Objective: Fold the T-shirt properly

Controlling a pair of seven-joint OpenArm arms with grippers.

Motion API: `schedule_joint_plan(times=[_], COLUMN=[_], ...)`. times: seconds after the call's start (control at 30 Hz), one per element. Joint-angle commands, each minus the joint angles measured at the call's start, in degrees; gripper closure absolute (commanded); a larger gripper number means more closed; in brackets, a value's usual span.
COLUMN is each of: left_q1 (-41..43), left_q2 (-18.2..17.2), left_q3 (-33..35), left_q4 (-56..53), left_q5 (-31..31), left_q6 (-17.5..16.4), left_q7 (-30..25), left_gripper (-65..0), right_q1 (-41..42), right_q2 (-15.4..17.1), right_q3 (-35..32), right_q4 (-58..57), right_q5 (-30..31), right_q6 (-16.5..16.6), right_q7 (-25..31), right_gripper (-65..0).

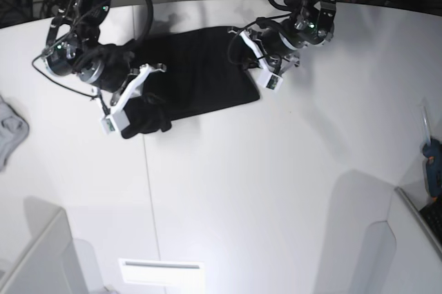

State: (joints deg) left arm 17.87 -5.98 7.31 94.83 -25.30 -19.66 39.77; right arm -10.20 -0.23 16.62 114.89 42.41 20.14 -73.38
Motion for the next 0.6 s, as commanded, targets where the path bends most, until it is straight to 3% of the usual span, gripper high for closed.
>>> schedule_joint_plan(times=[0.0,0.13,0.43,0.57], left_q1=[-0.68,-2.44,-6.48,-8.77], left_q2=[0.66,2.07,4.35,5.67], left_q3=[0.29,0.64,0.73,2.05], left_q4=[0.43,-1.95,-5.73,-5.73], left_q5=[0.55,0.11,0.11,0.11], left_q6=[0.01,0.1,0.1,0.1], left_q7=[0.8,0.8,0.89,4.67], left_gripper=[0.0,0.0,0.0,0.0], right_q1=[0.75,1.01,2.59,3.21], right_q2=[0.71,2.12,2.47,2.38], right_q3=[1.71,5.66,5.93,5.93], right_q4=[0.76,0.76,0.76,0.76], right_q5=[1.41,1.59,1.59,1.59], right_q6=[-0.05,0.12,0.21,0.21], right_q7=[0.81,-1.56,-1.82,-2.0], right_gripper=[0.0,0.0,0.0,0.0])
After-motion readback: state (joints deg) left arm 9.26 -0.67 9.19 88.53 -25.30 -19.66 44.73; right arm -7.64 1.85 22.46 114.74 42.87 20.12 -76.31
